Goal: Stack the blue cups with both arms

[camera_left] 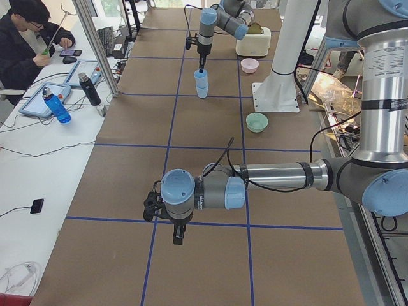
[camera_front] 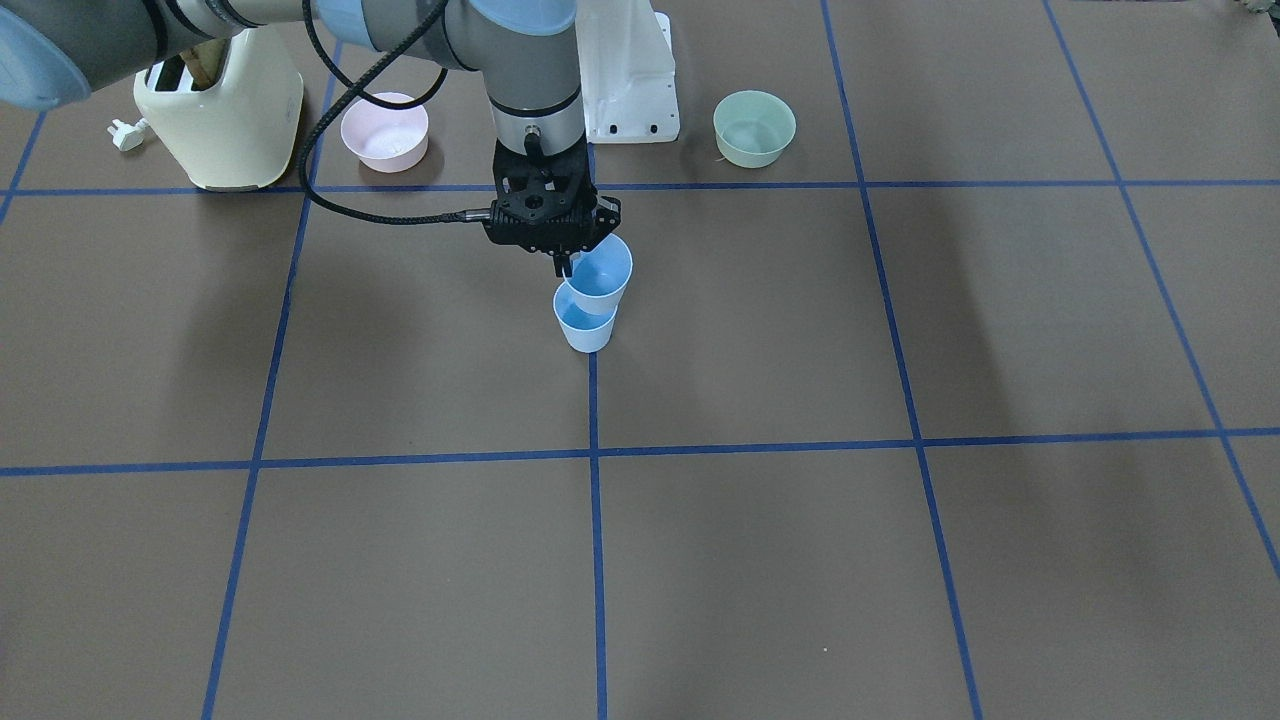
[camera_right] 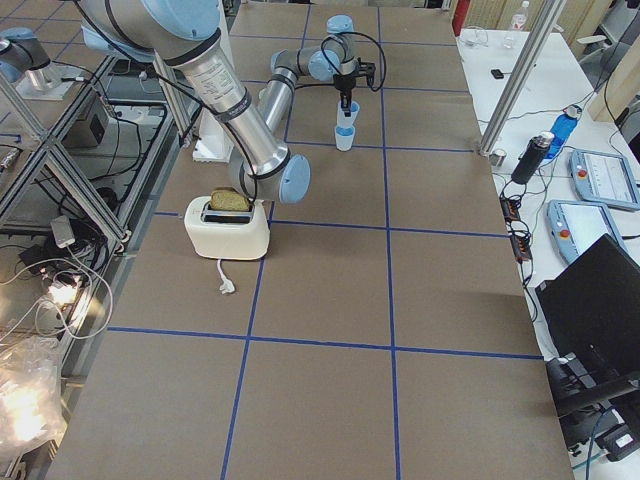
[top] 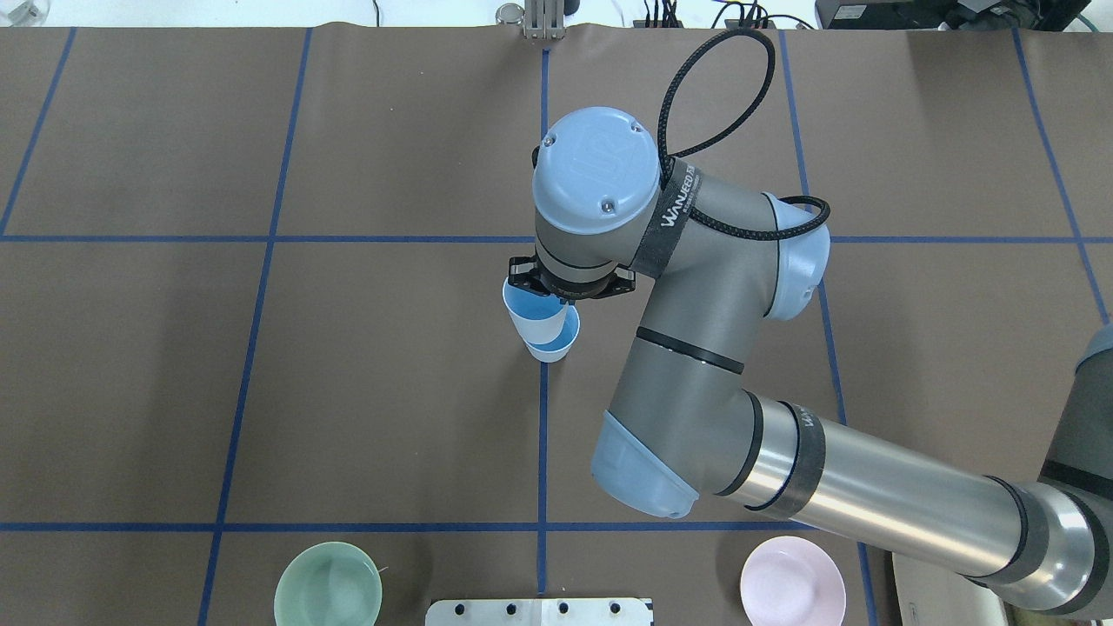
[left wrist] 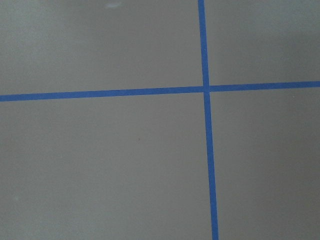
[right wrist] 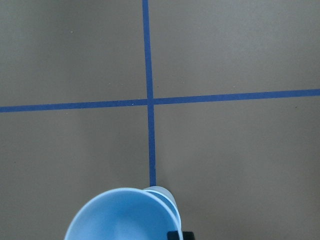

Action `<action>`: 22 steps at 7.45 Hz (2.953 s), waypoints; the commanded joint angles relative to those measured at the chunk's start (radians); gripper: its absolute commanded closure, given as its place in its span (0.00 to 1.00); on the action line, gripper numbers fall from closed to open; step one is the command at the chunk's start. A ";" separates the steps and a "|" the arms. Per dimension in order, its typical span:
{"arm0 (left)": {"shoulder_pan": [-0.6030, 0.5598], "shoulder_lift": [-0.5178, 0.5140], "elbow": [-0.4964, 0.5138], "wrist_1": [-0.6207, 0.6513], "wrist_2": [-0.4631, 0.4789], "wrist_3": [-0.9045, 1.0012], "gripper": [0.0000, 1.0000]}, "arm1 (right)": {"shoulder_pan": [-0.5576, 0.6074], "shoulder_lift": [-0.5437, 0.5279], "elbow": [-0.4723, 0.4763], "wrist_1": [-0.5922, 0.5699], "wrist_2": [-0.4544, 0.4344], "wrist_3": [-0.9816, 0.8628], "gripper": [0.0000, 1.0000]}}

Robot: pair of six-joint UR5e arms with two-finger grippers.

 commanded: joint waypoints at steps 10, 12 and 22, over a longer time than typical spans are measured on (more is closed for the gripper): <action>0.001 -0.001 0.000 -0.002 0.000 0.000 0.02 | 0.018 -0.008 -0.005 0.009 -0.031 -0.016 0.01; 0.015 -0.002 -0.015 0.012 -0.003 -0.011 0.02 | 0.139 -0.037 -0.005 0.008 0.002 -0.132 0.00; 0.096 0.035 -0.094 0.015 0.089 -0.094 0.02 | 0.921 -0.666 -0.121 0.041 0.398 -1.287 0.00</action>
